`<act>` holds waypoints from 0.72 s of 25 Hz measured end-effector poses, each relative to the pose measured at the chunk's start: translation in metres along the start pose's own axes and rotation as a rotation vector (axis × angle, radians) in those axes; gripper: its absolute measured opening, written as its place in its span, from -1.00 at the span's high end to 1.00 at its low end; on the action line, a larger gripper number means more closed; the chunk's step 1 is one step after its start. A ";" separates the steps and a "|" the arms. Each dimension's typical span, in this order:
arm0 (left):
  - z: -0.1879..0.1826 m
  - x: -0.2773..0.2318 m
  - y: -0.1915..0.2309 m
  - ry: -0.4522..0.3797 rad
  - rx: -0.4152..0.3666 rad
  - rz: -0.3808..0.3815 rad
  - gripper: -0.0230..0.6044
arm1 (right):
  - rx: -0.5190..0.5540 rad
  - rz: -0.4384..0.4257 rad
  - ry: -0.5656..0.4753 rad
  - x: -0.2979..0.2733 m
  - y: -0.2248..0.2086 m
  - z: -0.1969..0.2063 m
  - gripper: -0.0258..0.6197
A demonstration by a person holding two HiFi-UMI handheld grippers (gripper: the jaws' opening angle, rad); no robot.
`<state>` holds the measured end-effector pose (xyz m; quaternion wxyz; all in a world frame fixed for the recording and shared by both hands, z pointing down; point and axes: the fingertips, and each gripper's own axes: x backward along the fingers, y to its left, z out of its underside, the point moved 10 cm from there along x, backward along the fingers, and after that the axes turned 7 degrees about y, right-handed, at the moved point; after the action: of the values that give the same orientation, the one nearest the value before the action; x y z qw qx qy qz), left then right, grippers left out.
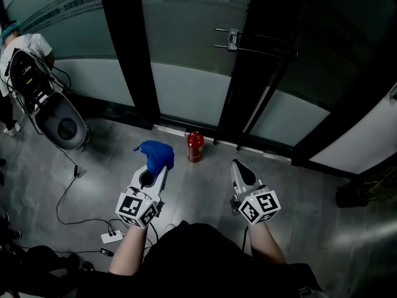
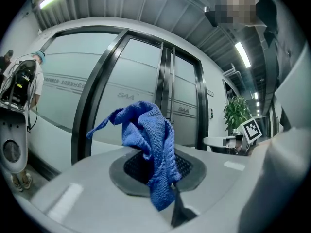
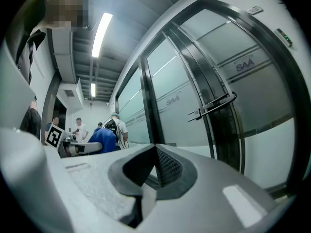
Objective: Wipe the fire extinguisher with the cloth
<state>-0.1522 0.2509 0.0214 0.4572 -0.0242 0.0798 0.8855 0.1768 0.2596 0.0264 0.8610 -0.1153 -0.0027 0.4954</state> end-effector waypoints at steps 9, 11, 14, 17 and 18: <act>0.010 0.014 0.000 0.001 0.020 -0.023 0.72 | 0.015 -0.014 0.016 -0.002 0.013 0.004 0.91; 0.012 0.017 -0.001 0.000 0.023 -0.027 0.72 | 0.017 -0.018 0.018 -0.002 0.013 0.005 0.91; 0.014 0.020 -0.002 0.000 0.029 -0.034 0.72 | 0.021 -0.024 0.025 -0.001 0.014 0.005 0.91; 0.015 0.022 -0.003 0.000 0.035 -0.037 0.72 | 0.026 -0.026 0.024 -0.001 0.017 0.005 0.91; 0.015 0.023 -0.003 -0.001 0.035 -0.036 0.72 | 0.027 -0.027 0.022 -0.001 0.018 0.005 0.91</act>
<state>-0.1630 0.2736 0.0334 0.4736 -0.0173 0.0948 0.8755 0.1601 0.2684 0.0274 0.8692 -0.1091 0.0120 0.4822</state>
